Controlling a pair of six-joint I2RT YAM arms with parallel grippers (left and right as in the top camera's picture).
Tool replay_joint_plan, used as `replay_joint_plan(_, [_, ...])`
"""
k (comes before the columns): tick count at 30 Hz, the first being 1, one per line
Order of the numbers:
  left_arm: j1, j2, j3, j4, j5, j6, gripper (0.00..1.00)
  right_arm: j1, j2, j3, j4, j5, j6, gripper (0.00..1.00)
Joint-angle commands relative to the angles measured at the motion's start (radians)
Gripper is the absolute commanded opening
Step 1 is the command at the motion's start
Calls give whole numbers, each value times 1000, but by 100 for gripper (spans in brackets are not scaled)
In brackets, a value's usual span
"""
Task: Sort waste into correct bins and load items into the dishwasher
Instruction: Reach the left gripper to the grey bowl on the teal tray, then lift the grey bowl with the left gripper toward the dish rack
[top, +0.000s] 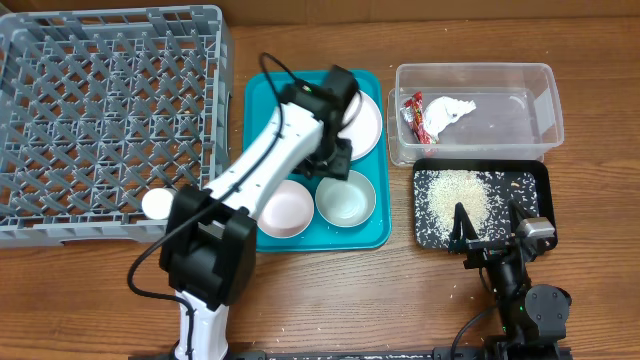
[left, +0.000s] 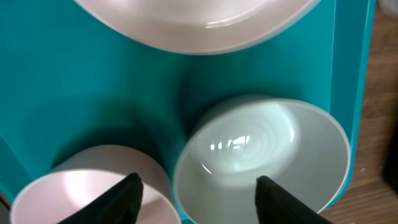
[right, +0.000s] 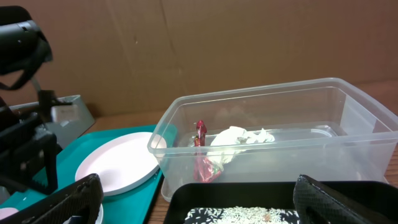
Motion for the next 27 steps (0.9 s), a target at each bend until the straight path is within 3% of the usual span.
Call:
replay_joint_plan(1, [-25,-9,-62,30,-89,34,55,-3,-12,-10,6,6,-3,100])
replay_joint_plan(11, [-11,-9,-206,169,-95,53,49,-3,-12,-10,6,5,-3,100])
replay_joint_plan(12, [-11,-9,-219,182,-89,53,42,-3,-12,-10,6,5,-3,100])
replay_joint_plan(13, [-11,-9,-226,190,-78,61,31,-3,-12,-10,6,6,-3,100])
replay_joint_plan(14, [-11,-9,-227,193,-64,77,11,-3,-12,-10,6,6,-3,99])
replay_joint_plan(15, [-11,-9,-227,193,-55,78,4,-3,-12,-10,6,5,-3,100])
replay_joint_plan(23, [0,-17,-26,62,26,42,4,-3,-12,-10,6,5,-3,100])
replay_joint_plan(27, [17,-20,179,-152,-123,36,4,-3,-12,-10,6,6,-3,100])
